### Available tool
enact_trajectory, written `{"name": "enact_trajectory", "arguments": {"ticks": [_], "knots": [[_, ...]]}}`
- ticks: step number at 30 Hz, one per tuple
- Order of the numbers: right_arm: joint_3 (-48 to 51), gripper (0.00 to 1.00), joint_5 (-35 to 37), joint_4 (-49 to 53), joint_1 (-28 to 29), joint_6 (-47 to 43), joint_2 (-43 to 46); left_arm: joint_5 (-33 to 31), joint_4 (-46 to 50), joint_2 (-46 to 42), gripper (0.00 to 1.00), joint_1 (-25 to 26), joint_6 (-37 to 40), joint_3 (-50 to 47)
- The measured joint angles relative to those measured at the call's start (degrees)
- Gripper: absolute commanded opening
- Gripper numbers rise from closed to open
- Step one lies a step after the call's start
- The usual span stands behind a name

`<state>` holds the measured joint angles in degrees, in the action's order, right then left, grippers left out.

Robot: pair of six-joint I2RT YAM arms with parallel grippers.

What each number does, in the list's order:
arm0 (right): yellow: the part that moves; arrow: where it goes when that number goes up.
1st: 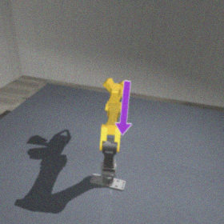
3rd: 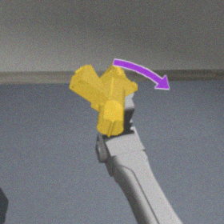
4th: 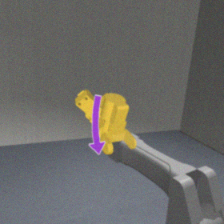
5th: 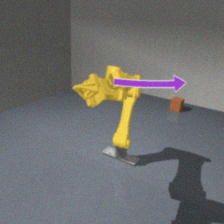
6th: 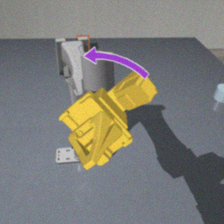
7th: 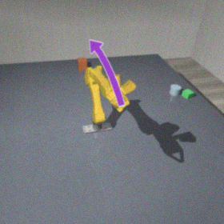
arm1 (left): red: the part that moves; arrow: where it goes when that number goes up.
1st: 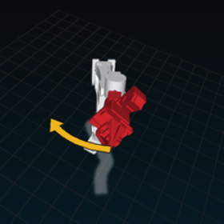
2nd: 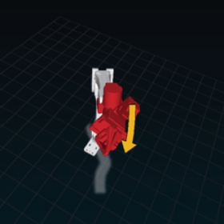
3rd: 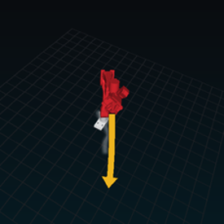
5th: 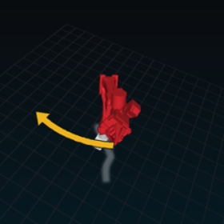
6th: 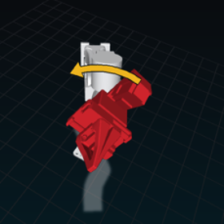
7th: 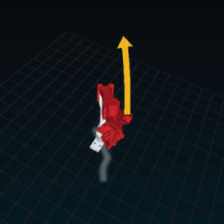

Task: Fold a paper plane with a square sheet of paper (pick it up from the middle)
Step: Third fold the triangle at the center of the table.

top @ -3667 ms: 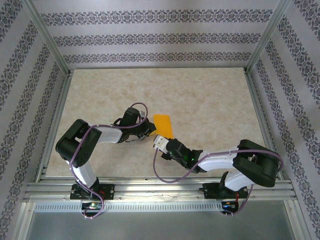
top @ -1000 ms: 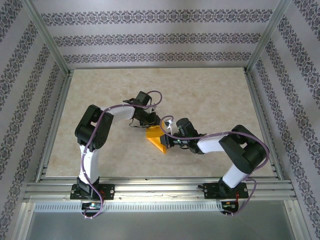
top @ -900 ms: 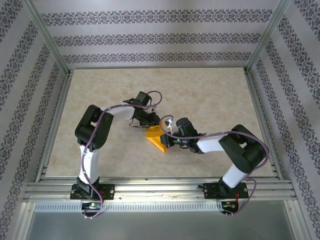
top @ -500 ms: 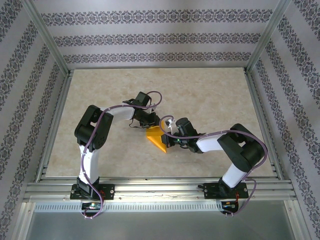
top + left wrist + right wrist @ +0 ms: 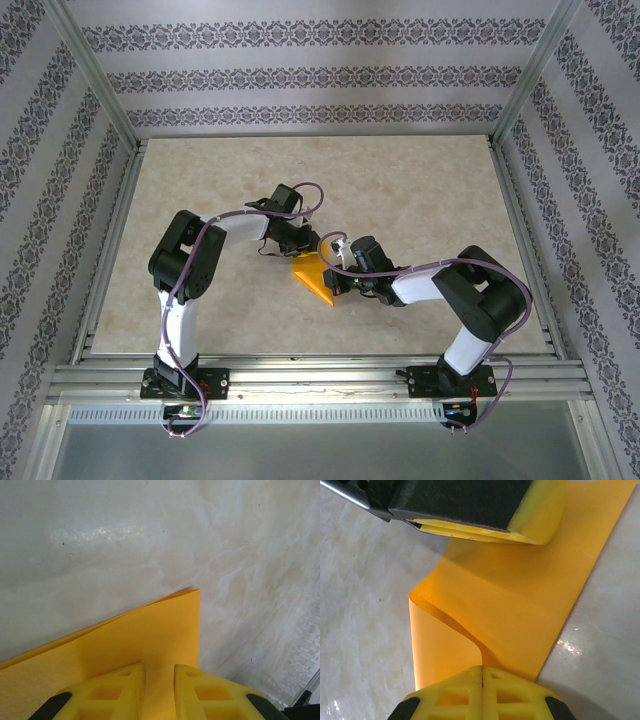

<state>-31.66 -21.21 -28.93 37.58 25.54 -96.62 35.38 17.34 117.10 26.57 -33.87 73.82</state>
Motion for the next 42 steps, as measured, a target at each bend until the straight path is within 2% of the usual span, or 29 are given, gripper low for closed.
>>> {"name": "enact_trajectory", "arguments": {"ticks": [42], "knots": [[-0.39, 0.0, 0.85, 0.42, 0.0, 0.02, -1.18, 0.11, -0.22, -0.28, 0.25, 0.0, 0.0, -0.46]]}}
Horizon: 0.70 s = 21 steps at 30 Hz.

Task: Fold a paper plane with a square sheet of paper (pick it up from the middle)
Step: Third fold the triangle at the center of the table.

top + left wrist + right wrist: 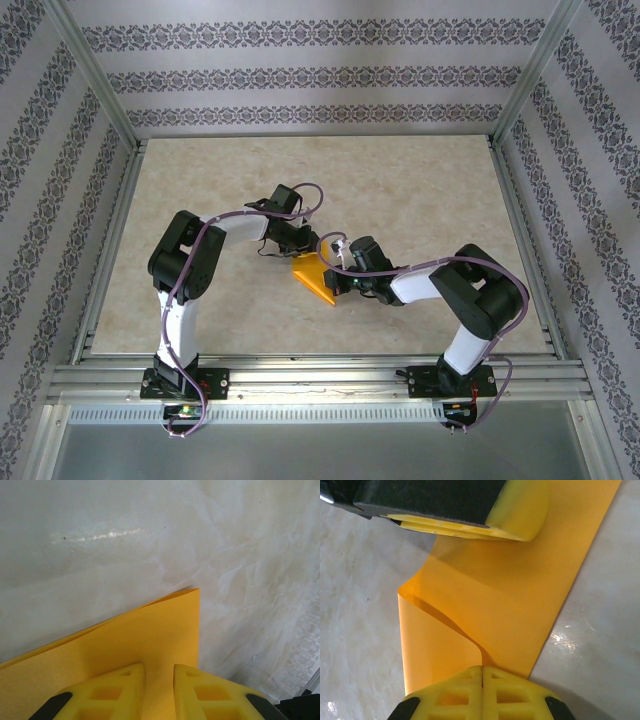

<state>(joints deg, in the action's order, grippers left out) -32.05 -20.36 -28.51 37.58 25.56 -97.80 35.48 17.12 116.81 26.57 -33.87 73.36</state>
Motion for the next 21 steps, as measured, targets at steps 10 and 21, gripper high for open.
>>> {"name": "enact_trajectory", "arguments": {"ticks": [10, 21], "knots": [[0.02, 0.0, 0.0, 0.0, 0.0, 0.0, 0.0, -1.25, 1.09, -1.53, 0.33, 0.17, -1.03, 0.42], [0.02, 0.0, 0.0, -0.02, 0.0, 0.0, 0.0, -5.49, -2.49, -16.37, 0.28, 0.33, -5.86, -9.84]]}}
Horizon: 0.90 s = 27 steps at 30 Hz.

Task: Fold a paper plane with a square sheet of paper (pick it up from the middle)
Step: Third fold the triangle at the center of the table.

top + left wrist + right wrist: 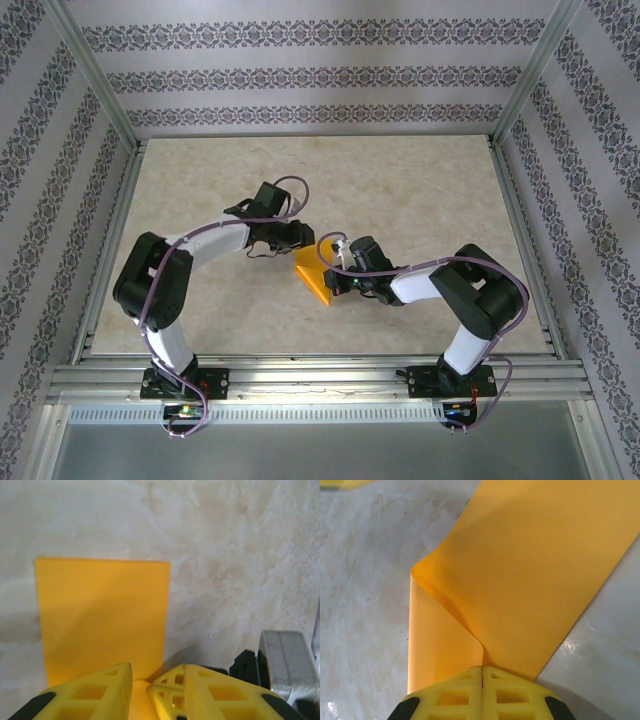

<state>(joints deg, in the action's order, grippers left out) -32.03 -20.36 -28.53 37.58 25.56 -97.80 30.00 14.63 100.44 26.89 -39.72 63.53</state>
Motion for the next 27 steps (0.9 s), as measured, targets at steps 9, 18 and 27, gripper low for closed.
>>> {"name": "enact_trajectory", "arguments": {"ticks": [9, 18, 27], "knots": [[0.04, 0.0, 0.02, -0.02, 0.0, 0.0, 0.0, 2.86, -11.3, -8.33, 0.06, 0.0, -8.46, -15.56], [0.07, 0.0, 0.02, -0.04, 0.0, 0.0, 0.02, 7.58, -34.75, -5.62, 0.0, 2.25, -21.53, -25.75], [0.28, 0.0, 0.17, -0.42, 0.0, -0.02, 0.02, 7.3, -38.97, -2.71, 0.0, 3.52, -24.57, -25.9]]}}
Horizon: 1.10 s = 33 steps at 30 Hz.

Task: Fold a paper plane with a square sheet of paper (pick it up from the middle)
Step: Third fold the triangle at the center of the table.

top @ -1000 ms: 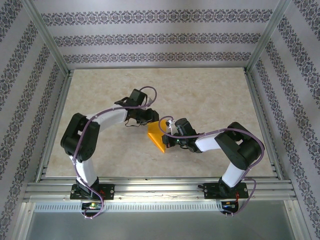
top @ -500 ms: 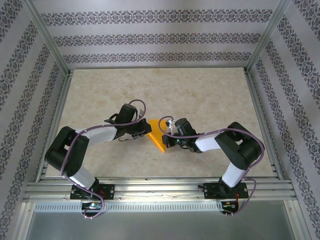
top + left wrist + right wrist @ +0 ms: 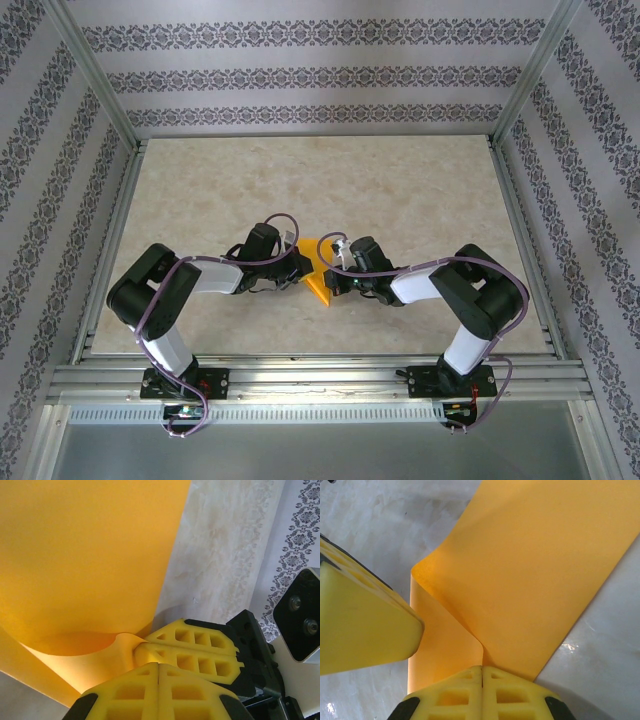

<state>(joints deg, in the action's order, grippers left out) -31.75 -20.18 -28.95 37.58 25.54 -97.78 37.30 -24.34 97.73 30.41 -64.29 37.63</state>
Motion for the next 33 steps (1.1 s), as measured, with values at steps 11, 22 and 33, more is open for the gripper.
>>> {"name": "enact_trajectory", "arguments": {"ticks": [11, 22, 33], "knots": [[0.0, 0.0, 0.02, 0.0, 0.02, 0.0, 0.0, -1.55, 0.39, 0.13, 0.0, 0.0, 0.2, -0.24], [0.0, 0.0, 0.02, 0.02, 0.02, 0.0, 0.0, -2.14, -0.02, 3.52, 0.0, 0.0, 1.31, -1.05], [-0.11, 0.13, -0.15, 1.18, 0.0, 0.37, 0.59, -1.92, -0.61, 3.67, 0.0, 0.02, 2.75, -1.29]]}}
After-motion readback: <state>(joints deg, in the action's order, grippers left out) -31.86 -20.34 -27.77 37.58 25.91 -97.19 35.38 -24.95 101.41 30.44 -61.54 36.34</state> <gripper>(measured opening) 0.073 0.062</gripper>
